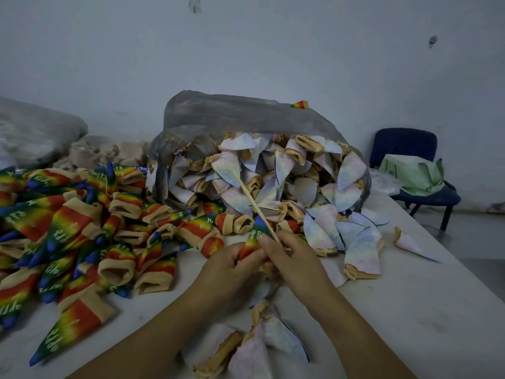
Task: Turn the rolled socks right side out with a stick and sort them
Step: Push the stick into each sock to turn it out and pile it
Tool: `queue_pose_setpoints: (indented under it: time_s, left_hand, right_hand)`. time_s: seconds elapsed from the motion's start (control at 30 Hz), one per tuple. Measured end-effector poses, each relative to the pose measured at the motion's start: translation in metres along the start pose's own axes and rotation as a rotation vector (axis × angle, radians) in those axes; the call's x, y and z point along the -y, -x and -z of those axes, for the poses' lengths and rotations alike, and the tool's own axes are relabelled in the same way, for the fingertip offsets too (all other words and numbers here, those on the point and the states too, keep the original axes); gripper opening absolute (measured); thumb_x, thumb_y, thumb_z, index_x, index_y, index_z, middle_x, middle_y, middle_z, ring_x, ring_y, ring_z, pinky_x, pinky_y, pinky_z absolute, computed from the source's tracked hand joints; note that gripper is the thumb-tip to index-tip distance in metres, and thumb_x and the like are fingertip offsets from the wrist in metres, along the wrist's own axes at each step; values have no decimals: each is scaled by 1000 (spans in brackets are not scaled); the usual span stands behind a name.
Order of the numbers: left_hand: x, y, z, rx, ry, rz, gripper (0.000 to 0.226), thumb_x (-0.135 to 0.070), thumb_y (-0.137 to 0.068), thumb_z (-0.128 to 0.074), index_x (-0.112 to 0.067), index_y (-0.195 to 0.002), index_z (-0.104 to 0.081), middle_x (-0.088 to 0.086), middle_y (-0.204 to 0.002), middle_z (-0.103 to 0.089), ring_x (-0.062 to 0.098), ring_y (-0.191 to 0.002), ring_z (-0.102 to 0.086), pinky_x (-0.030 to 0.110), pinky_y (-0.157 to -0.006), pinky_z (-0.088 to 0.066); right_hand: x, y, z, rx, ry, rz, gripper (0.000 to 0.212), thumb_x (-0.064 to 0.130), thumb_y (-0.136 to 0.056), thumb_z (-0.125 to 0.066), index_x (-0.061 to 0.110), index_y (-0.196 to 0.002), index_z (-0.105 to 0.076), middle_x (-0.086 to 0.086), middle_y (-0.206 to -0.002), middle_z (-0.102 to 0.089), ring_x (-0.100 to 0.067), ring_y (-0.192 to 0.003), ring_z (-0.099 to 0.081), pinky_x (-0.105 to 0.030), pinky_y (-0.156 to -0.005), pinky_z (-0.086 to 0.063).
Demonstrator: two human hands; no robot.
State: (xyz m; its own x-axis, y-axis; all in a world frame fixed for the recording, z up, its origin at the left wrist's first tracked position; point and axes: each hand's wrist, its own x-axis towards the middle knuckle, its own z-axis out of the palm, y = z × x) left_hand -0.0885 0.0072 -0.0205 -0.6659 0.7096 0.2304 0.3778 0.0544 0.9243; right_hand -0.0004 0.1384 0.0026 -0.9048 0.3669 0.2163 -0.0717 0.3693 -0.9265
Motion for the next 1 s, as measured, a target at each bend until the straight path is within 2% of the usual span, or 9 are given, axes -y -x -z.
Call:
queue_pose_setpoints:
  time_s: [0.07, 0.17, 0.37, 0.5, 0.63, 0.73, 0.83, 0.93, 1.0]
  left_hand:
    - [2, -1, 1, 5, 13, 12, 51, -68, -80, -62, -19, -93, -71, 6, -88, -73, 27, -85, -67, 41, -78, -52]
    - [2, -2, 2, -20, 103, -2, 60, -67, -74, -67, -10, -93, -71, 16, -91, -71, 27, -83, -67, 33, -75, -51]
    - [6, -2, 1, 60, 382, 68, 28, -38, -89, -63, -14, -98, -75, 11, -104, -74, 21, -100, -70, 28, -86, -54]
    - [-2, 0, 5, -27, 244, 8, 26, -53, -87, -58, -33, -81, -74, -15, -78, -71, -3, -74, -64, 10, -67, -47]
    - [-1, -5, 10, -202, 218, -34, 32, -50, -85, -52, -23, -73, -63, -17, -58, -58, -5, -56, -53, 8, -56, -41]
    - [2, -4, 13, -241, 212, 18, 39, -56, -87, -47, -23, -72, -63, -13, -57, -54, 0, -56, -50, 10, -54, -40]
    - [3, -3, 16, -263, 185, 25, 41, -57, -87, -46, -24, -69, -62, -13, -57, -53, -1, -56, -49, 10, -54, -38]
    - [1, -4, 12, -249, 180, -9, 35, -51, -89, -46, -28, -71, -65, -17, -60, -59, -4, -58, -52, 9, -56, -41]
    - [-1, -4, 8, -203, 197, -29, 32, -46, -90, -47, -22, -84, -67, -20, -69, -65, -7, -65, -58, 9, -60, -45]
  right_hand:
    - [-1, -1, -3, -44, -52, -29, 35, 65, -80, -53, 33, -87, -63, 2, -81, -65, -7, -71, -63, -29, -66, -54]
    - [-1, -3, -6, -94, -295, -139, 19, 50, -86, -57, 36, -95, -67, 1, -93, -72, -16, -90, -68, -42, -82, -56]
    - [6, -1, -11, -135, -661, -233, 26, 38, -87, -56, 21, -104, -64, -4, -80, -74, -9, -59, -68, -15, -37, -43]
    - [4, -2, -12, -116, -469, -187, 40, 60, -76, -56, 30, -100, -69, -1, -84, -74, -8, -65, -68, -17, -44, -45]
    - [-3, -3, -15, -124, -185, -172, 27, 65, -79, -51, 44, -81, -68, 8, -70, -70, 1, -57, -61, -15, -48, -45]
    - [-8, -6, -11, -161, -157, -178, 30, 49, -90, -52, 32, -69, -64, 8, -54, -58, -5, -48, -53, -23, -50, -44]
    - [-5, -9, -6, -229, -261, -236, 36, 46, -91, -51, 25, -64, -59, 9, -44, -46, -6, -37, -40, -17, -39, -33]
    - [0, -5, -11, -144, -118, -174, 38, 68, -82, -47, 36, -78, -65, 12, -65, -67, -1, -54, -61, -13, -46, -41]
    - [3, -1, -18, -70, -115, -124, 37, 63, -79, -52, 29, -88, -66, 15, -70, -69, 3, -58, -63, -8, -46, -42]
